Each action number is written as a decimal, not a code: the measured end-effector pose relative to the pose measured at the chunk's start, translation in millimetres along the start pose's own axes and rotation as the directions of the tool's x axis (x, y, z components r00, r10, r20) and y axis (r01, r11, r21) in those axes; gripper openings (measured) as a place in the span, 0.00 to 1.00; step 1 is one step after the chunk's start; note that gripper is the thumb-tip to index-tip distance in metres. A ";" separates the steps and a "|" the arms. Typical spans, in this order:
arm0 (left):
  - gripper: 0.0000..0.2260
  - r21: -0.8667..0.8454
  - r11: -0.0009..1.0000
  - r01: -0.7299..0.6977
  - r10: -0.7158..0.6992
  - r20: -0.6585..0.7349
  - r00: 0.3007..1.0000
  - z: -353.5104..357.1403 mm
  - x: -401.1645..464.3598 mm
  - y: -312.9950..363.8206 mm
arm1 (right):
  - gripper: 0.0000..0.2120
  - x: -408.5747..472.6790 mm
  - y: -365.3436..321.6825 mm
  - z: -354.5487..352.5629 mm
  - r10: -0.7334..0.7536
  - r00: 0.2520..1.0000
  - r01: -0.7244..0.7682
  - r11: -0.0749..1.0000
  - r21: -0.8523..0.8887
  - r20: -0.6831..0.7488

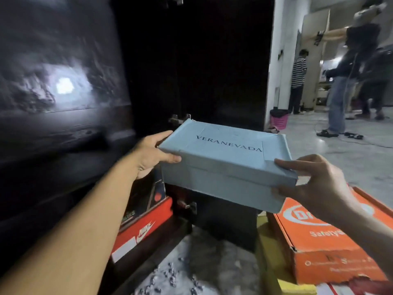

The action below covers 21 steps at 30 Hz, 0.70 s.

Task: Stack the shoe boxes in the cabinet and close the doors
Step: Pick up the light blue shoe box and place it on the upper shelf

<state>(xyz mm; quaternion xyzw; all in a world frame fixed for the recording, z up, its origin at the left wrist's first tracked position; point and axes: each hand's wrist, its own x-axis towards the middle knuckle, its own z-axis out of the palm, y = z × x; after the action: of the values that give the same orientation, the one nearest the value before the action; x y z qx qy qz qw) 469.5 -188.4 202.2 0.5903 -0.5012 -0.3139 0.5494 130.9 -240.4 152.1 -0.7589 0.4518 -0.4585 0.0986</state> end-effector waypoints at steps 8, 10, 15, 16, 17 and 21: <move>0.31 -0.012 1.000 -0.029 0.024 -0.270 0.963 -77.2 43.9 2.7 | 0.28 53.8 -63.3 91.4 -0.086 0.996 0.086 0.990 0.111 -0.003; 0.29 0.016 1.000 -0.022 0.027 -0.344 0.938 -89.6 57.6 -4.2 | 0.28 65.8 -75.6 113.3 -0.089 0.996 0.089 0.988 0.129 -0.003; 0.27 0.085 0.996 -0.008 0.059 -0.612 0.788 -112.0 92.1 -37.0 | 0.26 85.9 -104.0 167.6 -0.108 0.994 0.102 0.978 0.180 0.027; 0.27 0.107 0.994 0.012 0.062 -0.657 0.751 -112.3 96.5 -43.1 | 0.26 90.0 -109.6 177.7 -0.119 0.992 0.112 0.979 0.171 0.033; 0.29 0.129 0.991 0.028 0.070 -0.690 0.720 -112.4 101.2 -49.1 | 0.26 94.8 -114.8 186.7 -0.131 0.991 0.123 0.977 0.173 0.037; 0.25 0.192 0.980 0.057 0.106 -0.740 0.665 -106.4 115.8 -62.1 | 0.24 121.4 -129.5 218.5 -0.220 0.968 0.151 0.894 0.421 0.121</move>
<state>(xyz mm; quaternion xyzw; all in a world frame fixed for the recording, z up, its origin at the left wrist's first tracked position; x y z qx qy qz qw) 617.7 -267.9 184.5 0.7118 -0.2690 0.0144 0.6487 400.4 -318.4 176.4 -0.7966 0.2615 -0.4853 0.2480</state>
